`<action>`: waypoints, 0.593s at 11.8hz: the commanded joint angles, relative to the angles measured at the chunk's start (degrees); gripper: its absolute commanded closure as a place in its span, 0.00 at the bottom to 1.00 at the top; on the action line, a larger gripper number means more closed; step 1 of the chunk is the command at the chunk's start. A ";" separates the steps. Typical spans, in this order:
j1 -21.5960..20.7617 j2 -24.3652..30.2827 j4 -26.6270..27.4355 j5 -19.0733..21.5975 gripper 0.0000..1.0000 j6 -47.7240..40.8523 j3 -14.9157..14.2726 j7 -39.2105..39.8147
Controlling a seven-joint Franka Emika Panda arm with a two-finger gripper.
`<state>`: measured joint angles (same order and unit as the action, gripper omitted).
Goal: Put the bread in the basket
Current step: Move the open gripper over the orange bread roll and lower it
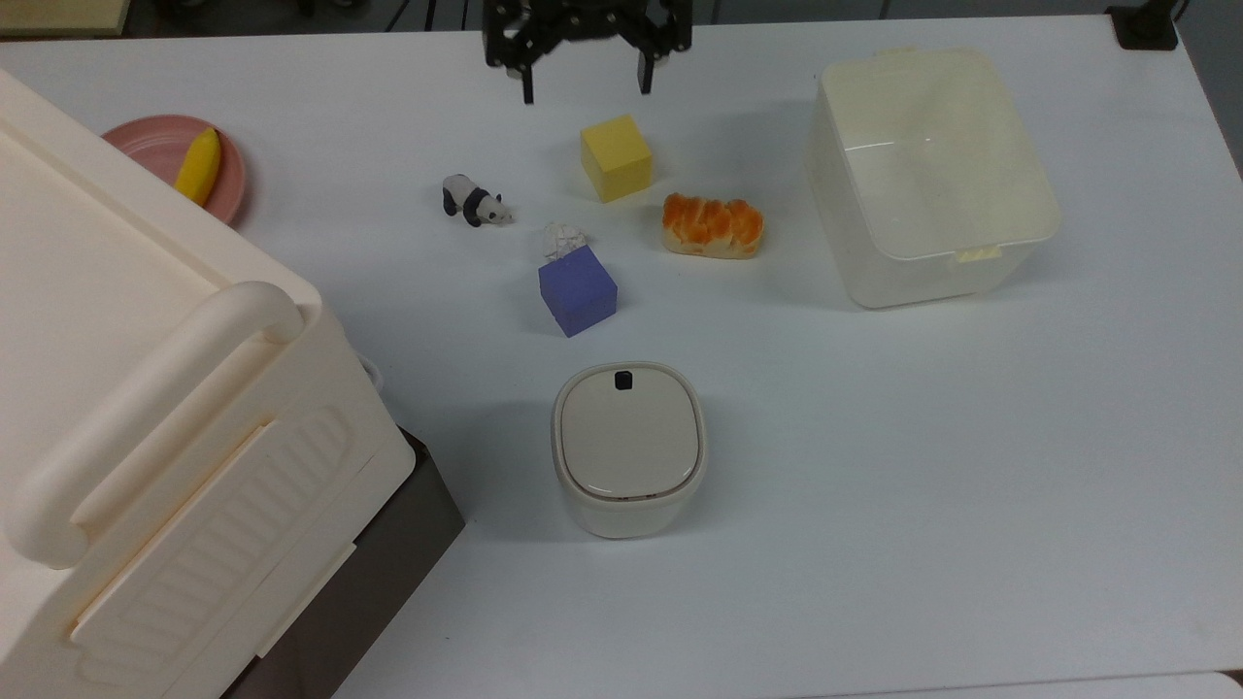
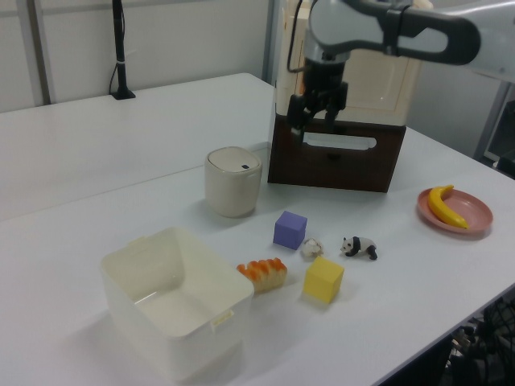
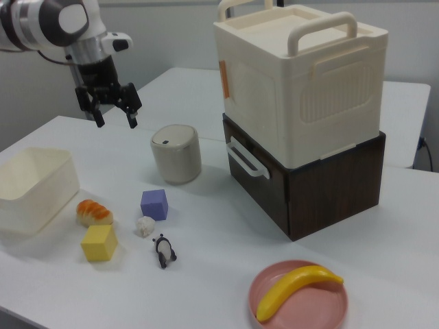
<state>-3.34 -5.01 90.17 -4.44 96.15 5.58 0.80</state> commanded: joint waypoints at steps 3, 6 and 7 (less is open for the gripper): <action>-5.18 -1.23 3.78 -3.64 0.00 2.73 0.04 6.37; -7.64 -1.23 6.50 -10.29 0.00 2.64 0.04 23.48; -8.34 -1.23 7.56 -12.15 0.00 2.64 0.04 30.07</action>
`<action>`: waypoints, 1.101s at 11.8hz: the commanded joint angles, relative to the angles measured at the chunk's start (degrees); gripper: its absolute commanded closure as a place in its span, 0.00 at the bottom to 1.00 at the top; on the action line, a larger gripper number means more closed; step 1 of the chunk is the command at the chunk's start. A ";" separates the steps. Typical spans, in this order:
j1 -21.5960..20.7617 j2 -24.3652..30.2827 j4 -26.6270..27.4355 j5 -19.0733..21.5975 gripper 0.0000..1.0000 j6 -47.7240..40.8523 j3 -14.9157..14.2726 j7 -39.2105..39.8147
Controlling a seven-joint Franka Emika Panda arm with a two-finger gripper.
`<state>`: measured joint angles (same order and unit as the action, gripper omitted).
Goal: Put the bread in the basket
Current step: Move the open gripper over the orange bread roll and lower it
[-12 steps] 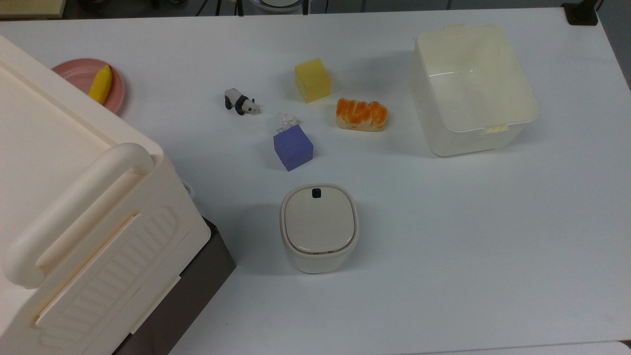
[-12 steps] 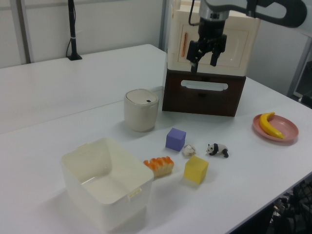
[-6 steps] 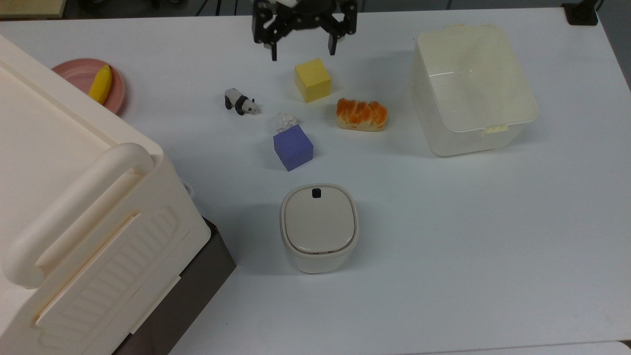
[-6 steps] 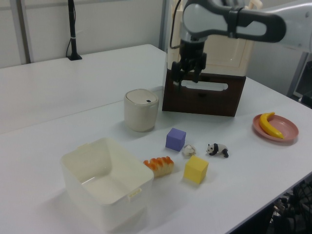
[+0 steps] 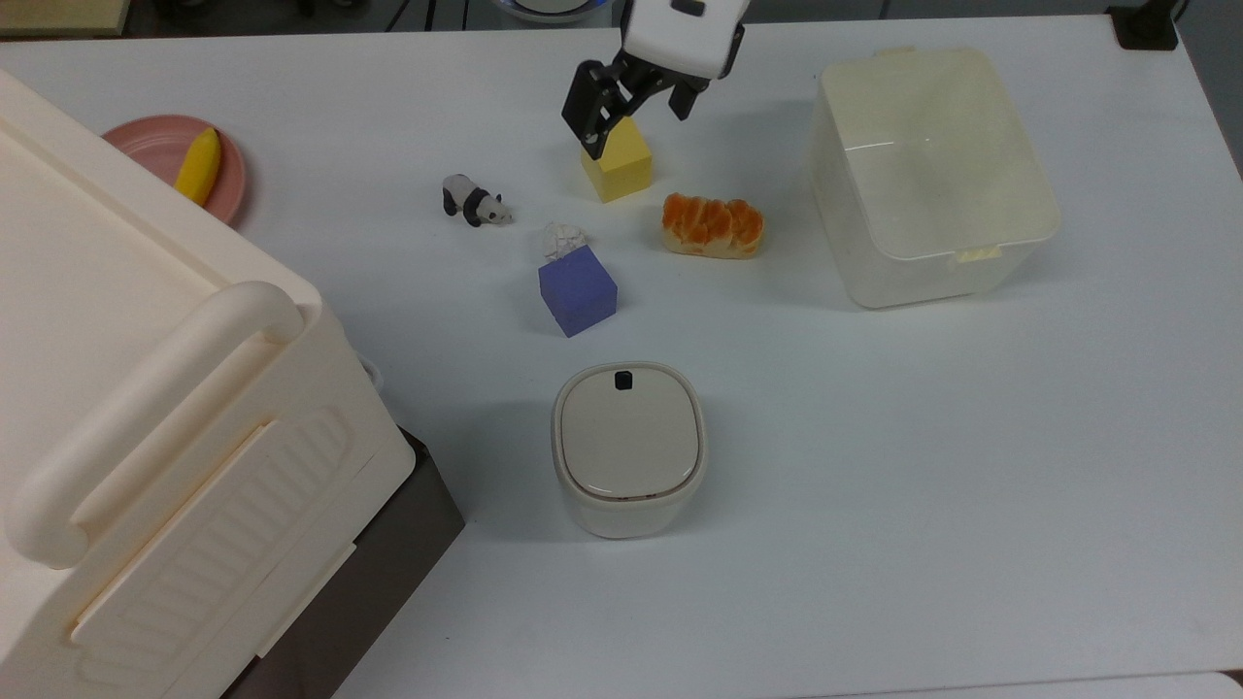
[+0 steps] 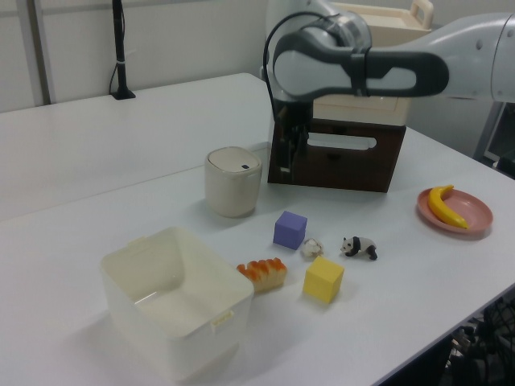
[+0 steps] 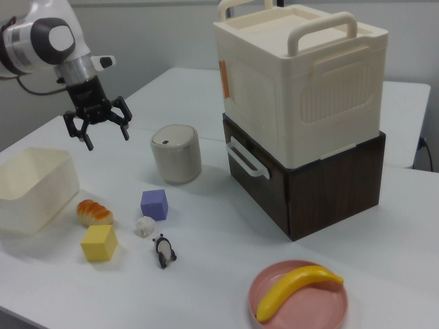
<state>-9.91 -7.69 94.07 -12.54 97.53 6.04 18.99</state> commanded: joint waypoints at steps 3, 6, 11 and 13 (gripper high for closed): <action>-2.12 1.36 4.45 -4.78 0.00 1.26 -0.33 27.54; -4.32 1.19 5.95 -6.54 0.00 1.17 -0.33 33.57; -4.32 0.31 4.98 -1.62 0.00 0.21 -0.15 33.57; -4.76 0.31 5.15 -1.70 0.00 -0.15 0.11 35.58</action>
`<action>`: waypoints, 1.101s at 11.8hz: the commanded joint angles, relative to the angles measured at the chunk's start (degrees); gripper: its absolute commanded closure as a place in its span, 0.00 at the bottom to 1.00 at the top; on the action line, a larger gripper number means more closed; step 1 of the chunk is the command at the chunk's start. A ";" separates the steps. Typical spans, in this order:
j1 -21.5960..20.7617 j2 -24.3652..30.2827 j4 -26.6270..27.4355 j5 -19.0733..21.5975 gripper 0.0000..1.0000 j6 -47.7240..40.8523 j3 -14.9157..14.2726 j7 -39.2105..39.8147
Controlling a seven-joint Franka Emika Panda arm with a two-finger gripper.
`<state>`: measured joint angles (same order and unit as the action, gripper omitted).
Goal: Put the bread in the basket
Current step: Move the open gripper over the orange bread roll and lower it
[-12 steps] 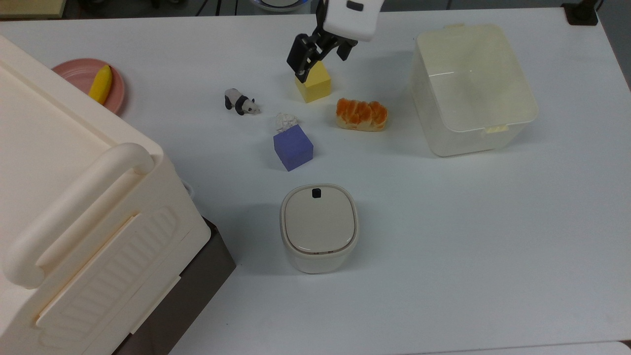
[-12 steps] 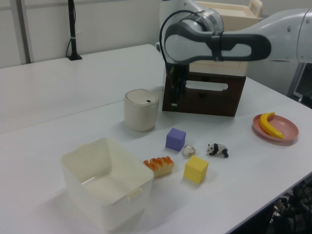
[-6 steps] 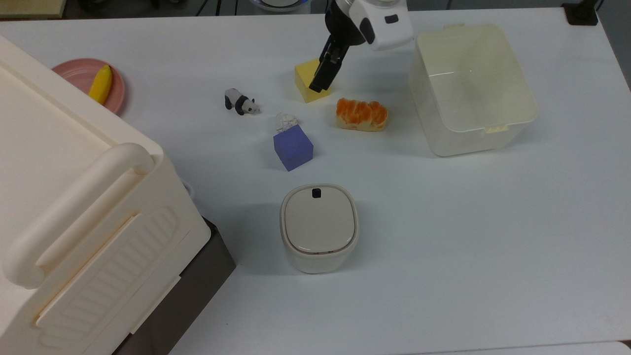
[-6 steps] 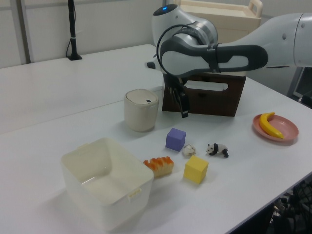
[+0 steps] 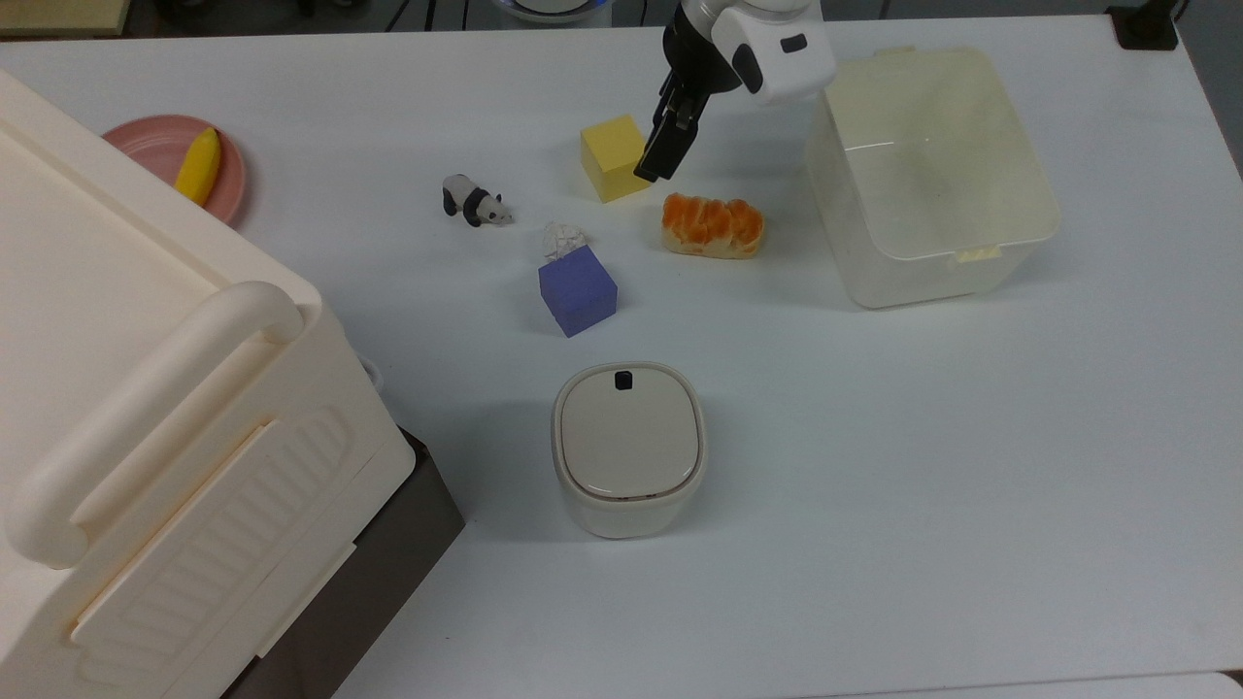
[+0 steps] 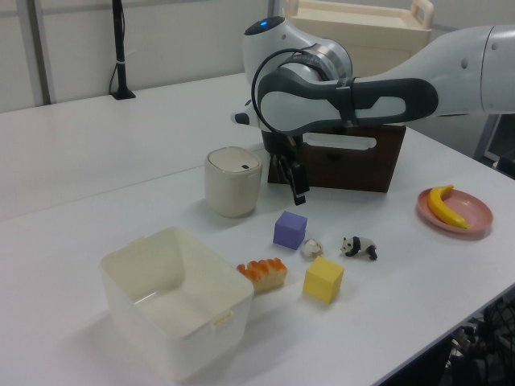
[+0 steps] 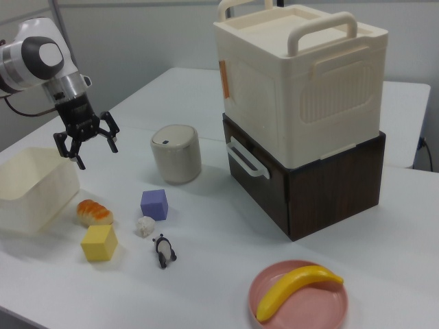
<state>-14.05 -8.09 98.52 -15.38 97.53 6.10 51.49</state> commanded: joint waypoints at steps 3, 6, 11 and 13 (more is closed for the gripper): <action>-0.71 0.71 1.58 0.88 0.00 -0.06 1.81 7.65; -0.63 0.53 5.08 0.62 0.00 0.73 3.92 8.98; -0.01 -1.92 12.03 0.35 0.00 13.44 3.92 11.00; -0.01 -3.15 13.18 -2.09 0.00 15.93 3.92 11.26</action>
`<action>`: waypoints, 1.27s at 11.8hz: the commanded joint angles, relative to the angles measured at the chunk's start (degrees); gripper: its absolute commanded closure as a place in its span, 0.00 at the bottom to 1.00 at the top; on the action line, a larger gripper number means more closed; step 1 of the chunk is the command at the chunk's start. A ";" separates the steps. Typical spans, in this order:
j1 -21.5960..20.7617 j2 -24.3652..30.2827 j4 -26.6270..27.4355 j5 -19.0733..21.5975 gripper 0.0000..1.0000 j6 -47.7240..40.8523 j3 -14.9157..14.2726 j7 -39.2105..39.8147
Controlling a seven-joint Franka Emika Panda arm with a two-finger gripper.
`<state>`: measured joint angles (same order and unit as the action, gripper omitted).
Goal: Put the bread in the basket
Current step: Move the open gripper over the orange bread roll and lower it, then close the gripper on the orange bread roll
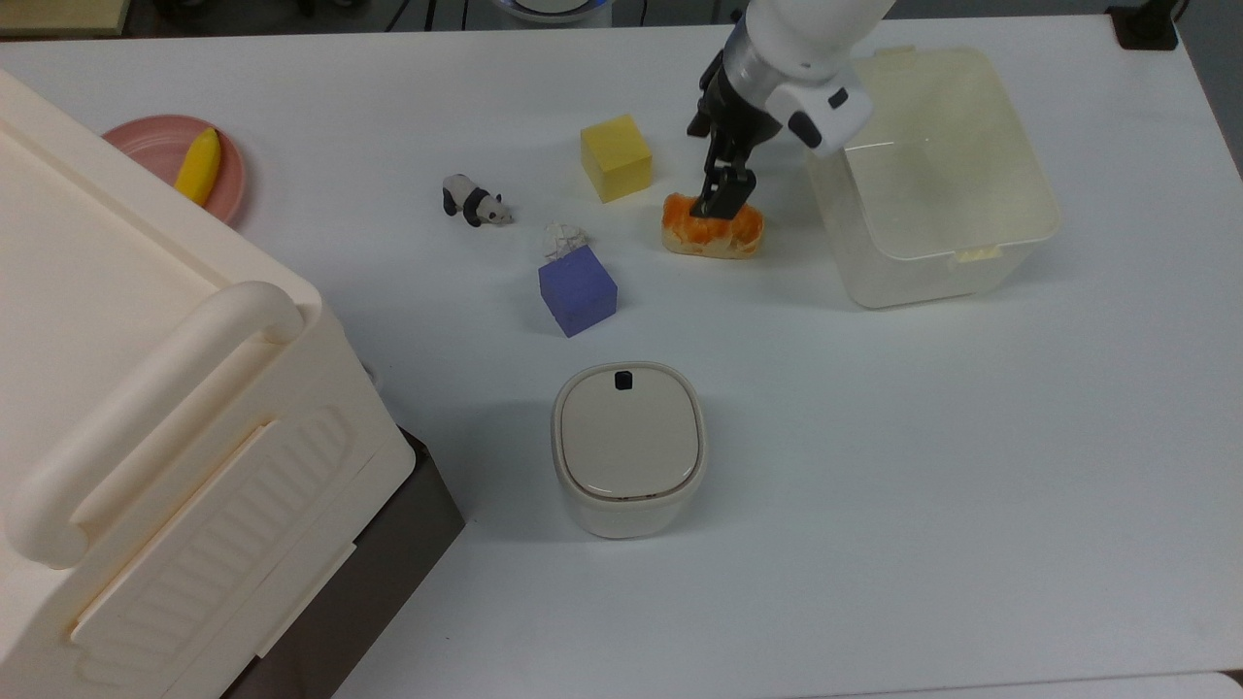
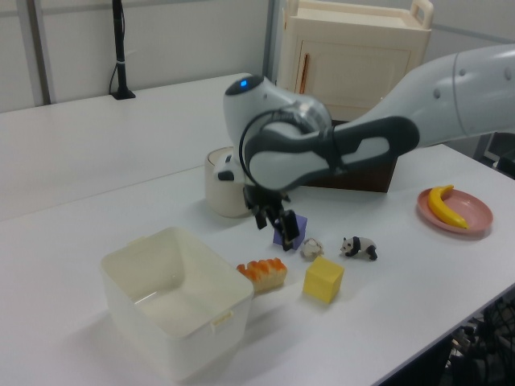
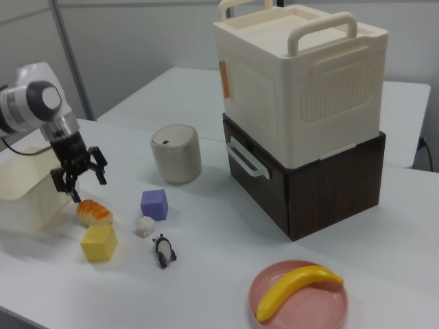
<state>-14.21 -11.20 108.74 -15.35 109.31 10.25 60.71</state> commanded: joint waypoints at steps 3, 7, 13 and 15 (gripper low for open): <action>0.24 -1.98 2.88 -2.41 0.00 4.94 -0.23 3.53; 0.15 -2.69 2.88 -2.41 0.00 4.95 -0.23 5.73; -0.11 -3.39 2.88 -2.41 0.00 4.95 1.18 5.39; -0.20 -3.57 2.88 -2.15 0.00 4.95 1.97 -1.18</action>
<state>-14.29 -15.23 110.45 -17.09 112.42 11.26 65.44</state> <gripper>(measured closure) 0.000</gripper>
